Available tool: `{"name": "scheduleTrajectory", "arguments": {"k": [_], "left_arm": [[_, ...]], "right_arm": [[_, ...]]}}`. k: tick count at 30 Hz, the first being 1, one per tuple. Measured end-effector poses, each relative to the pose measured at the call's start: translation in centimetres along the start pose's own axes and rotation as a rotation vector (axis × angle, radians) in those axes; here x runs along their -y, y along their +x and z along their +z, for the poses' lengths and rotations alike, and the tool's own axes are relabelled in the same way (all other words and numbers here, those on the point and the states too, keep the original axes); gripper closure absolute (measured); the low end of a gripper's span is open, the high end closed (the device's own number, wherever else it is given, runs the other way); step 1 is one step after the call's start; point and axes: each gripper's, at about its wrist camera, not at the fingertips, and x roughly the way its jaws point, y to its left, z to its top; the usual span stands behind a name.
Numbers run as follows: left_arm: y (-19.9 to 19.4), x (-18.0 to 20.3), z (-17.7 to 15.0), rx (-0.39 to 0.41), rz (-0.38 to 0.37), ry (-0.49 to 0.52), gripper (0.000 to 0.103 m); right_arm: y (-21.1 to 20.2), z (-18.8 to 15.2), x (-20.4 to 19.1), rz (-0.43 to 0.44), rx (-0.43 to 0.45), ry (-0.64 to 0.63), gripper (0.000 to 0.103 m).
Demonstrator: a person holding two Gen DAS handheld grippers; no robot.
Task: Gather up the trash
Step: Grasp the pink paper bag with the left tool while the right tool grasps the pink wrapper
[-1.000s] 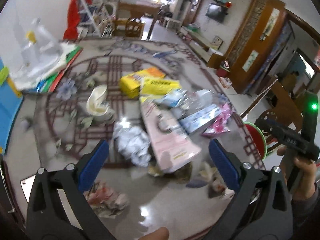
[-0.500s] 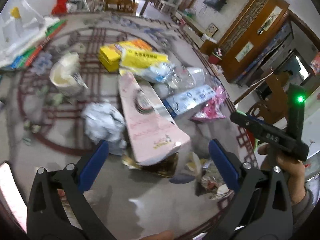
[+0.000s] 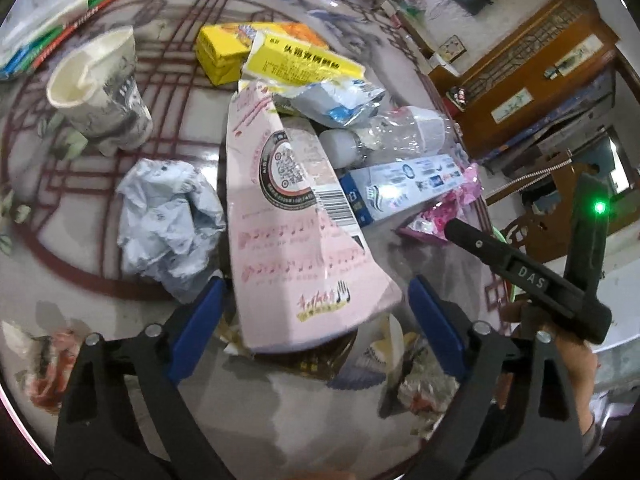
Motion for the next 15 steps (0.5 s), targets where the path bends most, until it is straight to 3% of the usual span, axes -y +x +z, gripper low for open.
{"name": "scheduleTrajectory", "arguments": {"k": [2,5,8,9,13,14,15], "left_arm": [[0.9,0.1,0.2,-0.019,-0.001,-0.009,0.022],[1.2,0.5,0.1,-0.009,0.018,0.013,0.023],[1.1,0.4,0.1,-0.005,0.016,0.018,0.023],[1.1,0.3,0.0,-0.005,0.012,0.016,0.023],[0.5,-0.1,-0.4,0.006,-0.006,0.012,0.024],[0.4,-0.2,-0.5,0.009,-0.006,0.013,0.024],[0.3,-0.1,-0.7,0.012,-0.008,0.012,0.024]], "right_arm": [[0.6,0.2,0.4,-0.003,-0.012,0.018,0.024],[1.2,0.3,1.0,0.014,-0.029,0.044,0.039],[1.7,0.3,1.8,0.032,-0.042,0.07,0.062],[1.6,0.3,1.8,0.033,-0.039,0.067,0.075],[1.2,0.1,1.9,0.052,-0.038,0.071,0.082],[1.1,0.0,1.9,0.054,-0.037,0.071,0.093],[1.0,0.0,1.9,0.053,-0.036,0.071,0.098]]}}
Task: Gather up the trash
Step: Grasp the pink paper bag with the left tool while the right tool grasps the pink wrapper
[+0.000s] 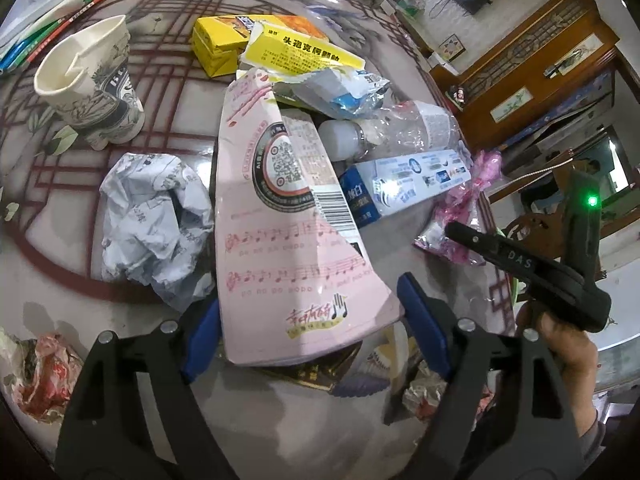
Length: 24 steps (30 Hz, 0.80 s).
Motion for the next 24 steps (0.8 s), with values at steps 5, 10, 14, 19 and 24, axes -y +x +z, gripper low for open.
{"name": "scheduleTrajectory", "arguments": {"k": [5,10,14,19,24], "left_arm": [[-1.4,0.4,-0.6,0.033,-0.016,0.019,0.024],[-3.6,0.8,-1.2,0.087,-0.022,0.032,0.025],[-5.2,1.0,-1.4,0.129,-0.031,0.048,0.025],[-7.1,1.8,-1.1,0.18,-0.083,0.073,0.025],[-8.8,2.3,-0.8,0.22,-0.123,0.085,0.025]], "right_arm": [[-0.9,-0.6,-0.1,0.012,0.015,-0.018,0.101],[-2.5,-1.2,-0.5,0.004,0.059,-0.045,0.101],[-4.1,-1.5,-1.0,0.014,0.097,-0.068,0.102],[-6.0,-1.6,-1.9,0.032,0.154,-0.093,0.102],[-6.9,-1.6,-2.3,0.042,0.178,-0.107,0.102]]}}
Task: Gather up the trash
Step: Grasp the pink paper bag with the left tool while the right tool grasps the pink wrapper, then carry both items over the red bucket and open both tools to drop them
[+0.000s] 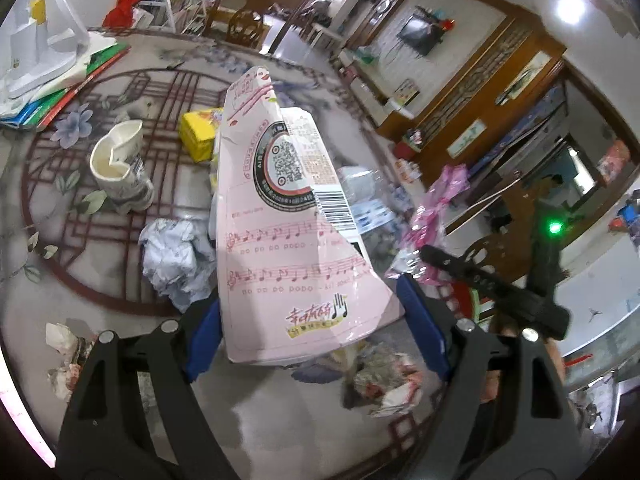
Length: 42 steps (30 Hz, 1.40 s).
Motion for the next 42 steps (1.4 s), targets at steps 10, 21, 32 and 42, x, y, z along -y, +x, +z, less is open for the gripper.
{"name": "scheduleTrajectory", "arguments": {"k": [10,21,32,42], "left_arm": [[-0.1,3.0,1.9,0.027,-0.045,0.092,0.024],[6.7,11.8,3.2,-0.068,-0.17,0.221,0.024],[15.1,21.1,2.6,-0.2,-0.311,0.294,0.024],[21.0,29.7,1.0,-0.33,-0.432,0.349,0.024]], "right_arm": [[-2.7,0.8,2.3,0.01,0.062,0.052,0.102],[-6.2,1.1,9.6,-0.053,0.122,0.162,0.101],[-12.2,1.1,20.5,-0.154,0.192,0.333,0.101],[-16.7,-1.8,29.4,-0.255,0.2,0.489,0.101]]}}
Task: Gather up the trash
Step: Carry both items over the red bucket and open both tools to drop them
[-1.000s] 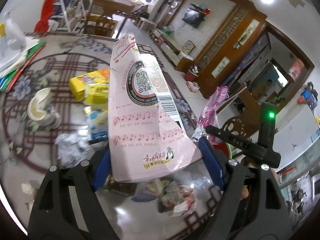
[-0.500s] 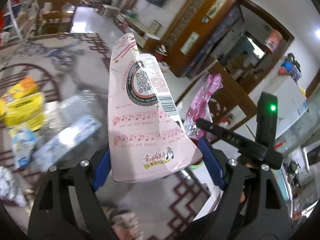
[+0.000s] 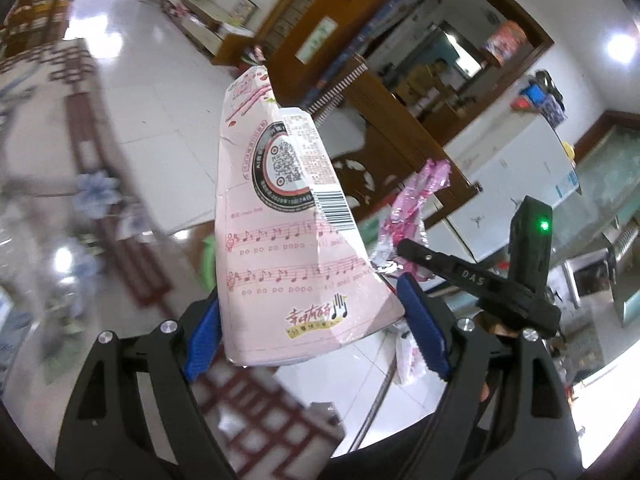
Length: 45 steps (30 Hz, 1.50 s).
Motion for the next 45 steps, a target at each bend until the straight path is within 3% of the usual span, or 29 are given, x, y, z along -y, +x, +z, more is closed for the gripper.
{"name": "scheduleTrajectory", "arguments": {"k": [6,15,17,18,19,22,23,27,31,36,45], "left_arm": [[4.2,1.3,1.5,-0.066,-0.058,-0.025,0.024],[6.1,1.4,2.5,-0.103,-0.112,-0.087,0.023],[6.2,0.9,2.7,-0.107,-0.083,-0.119,0.006],[6.1,0.7,2.8,-0.104,-0.082,-0.134,0.006],[5.8,0.6,2.9,-0.099,-0.09,-0.149,0.006],[4.5,0.0,3.0,-0.073,-0.083,-0.165,0.006],[4.1,-0.2,3.0,-0.071,-0.076,-0.162,0.005],[2.1,-0.8,2.7,-0.05,0.036,-0.123,0.005],[-0.2,-2.2,1.9,-0.027,0.128,-0.135,0.005],[-3.6,-3.6,0.7,-0.014,0.167,-0.158,0.005],[-12.3,-6.6,-2.8,0.084,0.253,-0.22,0.005]], "right_arm": [[1.4,-0.3,1.6,-0.019,-0.048,0.017,0.101],[2.5,-0.1,2.3,-0.025,-0.088,0.038,0.096],[2.7,-0.1,2.3,-0.023,-0.098,0.038,0.073],[2.7,-0.2,2.4,-0.023,-0.097,0.041,0.055],[2.6,-0.2,2.2,-0.023,-0.095,0.043,0.045],[2.4,-0.2,2.0,-0.023,-0.093,0.035,0.04],[2.3,-0.2,1.8,-0.024,-0.089,0.032,0.034],[1.9,-0.2,0.9,-0.035,-0.057,0.0,0.018],[1.7,-0.2,-0.8,-0.046,-0.035,-0.046,0.016],[1.8,-0.5,-3.5,-0.041,-0.024,-0.102,0.014],[2.0,-1.7,-11.2,0.034,-0.023,-0.195,0.014]]}}
